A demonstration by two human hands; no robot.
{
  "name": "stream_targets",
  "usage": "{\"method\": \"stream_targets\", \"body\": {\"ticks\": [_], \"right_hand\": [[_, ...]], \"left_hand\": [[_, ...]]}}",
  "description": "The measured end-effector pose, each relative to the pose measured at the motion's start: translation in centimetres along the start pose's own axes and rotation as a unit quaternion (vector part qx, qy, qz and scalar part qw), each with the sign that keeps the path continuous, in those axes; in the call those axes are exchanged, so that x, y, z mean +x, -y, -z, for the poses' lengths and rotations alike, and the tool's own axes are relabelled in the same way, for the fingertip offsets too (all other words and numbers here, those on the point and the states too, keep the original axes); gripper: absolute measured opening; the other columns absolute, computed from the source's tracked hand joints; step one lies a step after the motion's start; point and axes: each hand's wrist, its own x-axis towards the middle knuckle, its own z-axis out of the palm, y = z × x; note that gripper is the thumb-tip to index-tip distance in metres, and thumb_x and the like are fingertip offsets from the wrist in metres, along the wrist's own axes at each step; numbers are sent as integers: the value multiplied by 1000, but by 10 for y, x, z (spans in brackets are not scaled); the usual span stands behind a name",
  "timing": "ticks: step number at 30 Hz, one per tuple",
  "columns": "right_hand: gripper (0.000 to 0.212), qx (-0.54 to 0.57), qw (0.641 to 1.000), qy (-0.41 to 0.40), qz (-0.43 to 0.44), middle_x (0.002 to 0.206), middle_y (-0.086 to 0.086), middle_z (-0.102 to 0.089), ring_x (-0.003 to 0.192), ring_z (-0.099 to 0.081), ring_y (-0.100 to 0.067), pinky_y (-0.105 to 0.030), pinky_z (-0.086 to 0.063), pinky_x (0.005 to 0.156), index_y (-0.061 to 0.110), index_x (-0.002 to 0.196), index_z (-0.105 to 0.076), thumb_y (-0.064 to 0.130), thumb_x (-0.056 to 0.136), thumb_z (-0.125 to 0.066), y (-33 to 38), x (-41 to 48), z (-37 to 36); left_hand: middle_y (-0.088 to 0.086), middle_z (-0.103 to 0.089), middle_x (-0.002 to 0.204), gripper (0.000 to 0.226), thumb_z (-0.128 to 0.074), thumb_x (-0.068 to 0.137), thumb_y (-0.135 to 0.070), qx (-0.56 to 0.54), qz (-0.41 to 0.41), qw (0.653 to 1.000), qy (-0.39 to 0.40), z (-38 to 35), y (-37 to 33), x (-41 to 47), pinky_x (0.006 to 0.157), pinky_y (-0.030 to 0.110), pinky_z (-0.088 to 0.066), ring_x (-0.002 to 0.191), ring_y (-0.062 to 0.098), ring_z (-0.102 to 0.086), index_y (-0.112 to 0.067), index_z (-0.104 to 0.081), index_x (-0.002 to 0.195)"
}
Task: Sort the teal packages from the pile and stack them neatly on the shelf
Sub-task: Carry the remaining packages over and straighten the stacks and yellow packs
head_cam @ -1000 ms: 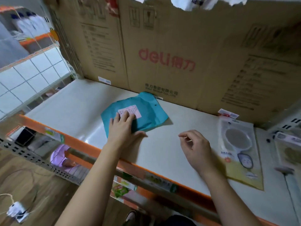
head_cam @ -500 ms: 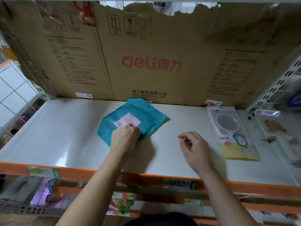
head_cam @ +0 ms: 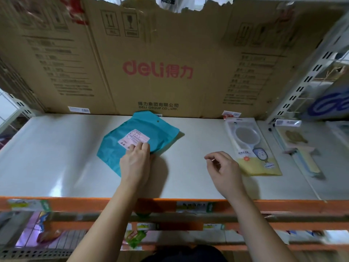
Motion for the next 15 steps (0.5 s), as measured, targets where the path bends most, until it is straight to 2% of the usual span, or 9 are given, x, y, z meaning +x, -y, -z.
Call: {"method": "stream_targets", "body": {"ticks": [6, 9, 11, 13, 15], "right_hand": [[15, 3, 1000, 5, -4, 96, 22, -57, 87, -58, 2, -10, -45, 71, 29, 100, -66, 21, 93, -55, -7, 1, 9], [16, -2, 1000, 1, -5, 96, 22, -57, 88, -57, 3, -10, -45, 70, 31, 99, -65, 21, 94, -54, -10, 2, 15], [15, -5, 1000, -2, -5, 96, 21, -57, 87, -58, 3, -13, -46, 70, 30, 98, -65, 20, 94, -55, -11, 4, 20], [14, -12, 1000, -3, -6, 96, 20, -58, 85, -58, 2, -16, -47, 71, 27, 98, -66, 19, 94, -55, -12, 6, 25], [14, -19, 1000, -10, -3, 96, 15, -60, 84, -58, 2, -17, -47, 72, 23, 99, -68, 18, 94, -56, -12, 6, 31]], "left_hand": [[6, -63, 108, 20, -41, 100, -32, -24, -10, 999, -27, 3, -4, 3, 60, 37, -34, 99, 29, -54, -15, -49, 97], [10, -65, 94, 19, -39, 102, -31, -45, -3, 995, -89, 18, -13, 5, 56, 35, -28, 78, 32, -56, -14, -45, 96], [14, -64, 81, 23, -45, 101, -32, -85, -12, 986, -142, 36, -23, 8, 53, 33, -24, 60, 33, -46, -11, -47, 93], [16, -60, 68, 24, -49, 100, -28, -124, -44, 974, -186, 54, -33, 11, 50, 32, -22, 52, 37, -44, -5, -50, 93], [11, -50, 59, 21, -45, 100, -25, -170, -58, 961, -211, 70, -42, 13, 45, 34, -27, 49, 41, -48, -6, -46, 91]]}}
